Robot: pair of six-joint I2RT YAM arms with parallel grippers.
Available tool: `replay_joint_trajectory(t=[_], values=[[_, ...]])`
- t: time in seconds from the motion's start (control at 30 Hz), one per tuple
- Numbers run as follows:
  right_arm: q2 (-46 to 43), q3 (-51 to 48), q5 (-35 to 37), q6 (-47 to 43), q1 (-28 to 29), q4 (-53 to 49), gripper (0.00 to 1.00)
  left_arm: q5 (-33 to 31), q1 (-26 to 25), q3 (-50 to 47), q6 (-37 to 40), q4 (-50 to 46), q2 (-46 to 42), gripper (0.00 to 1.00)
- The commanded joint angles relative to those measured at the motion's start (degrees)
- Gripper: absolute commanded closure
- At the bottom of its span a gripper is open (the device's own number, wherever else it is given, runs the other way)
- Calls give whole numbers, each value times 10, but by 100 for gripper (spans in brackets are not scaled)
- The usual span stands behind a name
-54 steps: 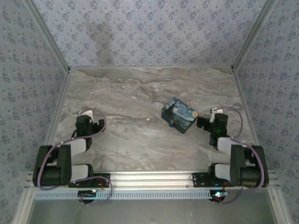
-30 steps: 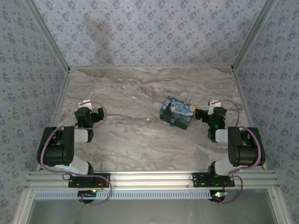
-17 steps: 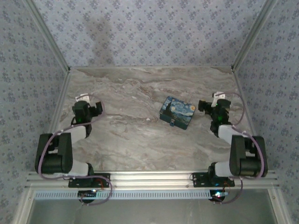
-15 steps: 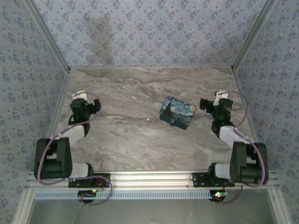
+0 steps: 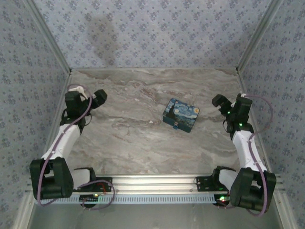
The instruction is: Unlock a padlock with a key
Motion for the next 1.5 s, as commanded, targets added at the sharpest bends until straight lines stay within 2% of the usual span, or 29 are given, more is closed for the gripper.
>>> replay_joint_trajectory(t=[0.0, 0.13, 0.23, 0.4, 0.53, 0.7, 0.93, 1.13, 1.47], values=[[17, 18, -109, 30, 1, -53, 2, 47, -49, 22, -13, -47, -11, 4], [63, 24, -160, 35, 15, -55, 9, 36, -112, 20, -22, -52, -4, 5], [103, 31, -165, 34, 40, -53, 12, 12, -160, 15, -23, -51, 2, 5], [172, 56, -162, 41, 87, -50, 18, -12, -211, -6, -41, -27, 13, 6], [219, 77, -161, 41, 118, -30, 19, -21, -228, -12, -41, -27, 18, 6], [286, 137, -158, 24, 155, -55, 22, -25, -231, -14, -36, -33, 19, 6], [364, 210, -155, -49, 209, -101, 29, -24, -231, 3, -38, -28, 58, 5], [379, 219, -152, -50, 258, -98, 30, -13, -251, 34, -59, -8, 127, 10], [387, 230, -143, -34, 319, -89, 29, -20, -297, 30, -90, 34, 172, 13]])
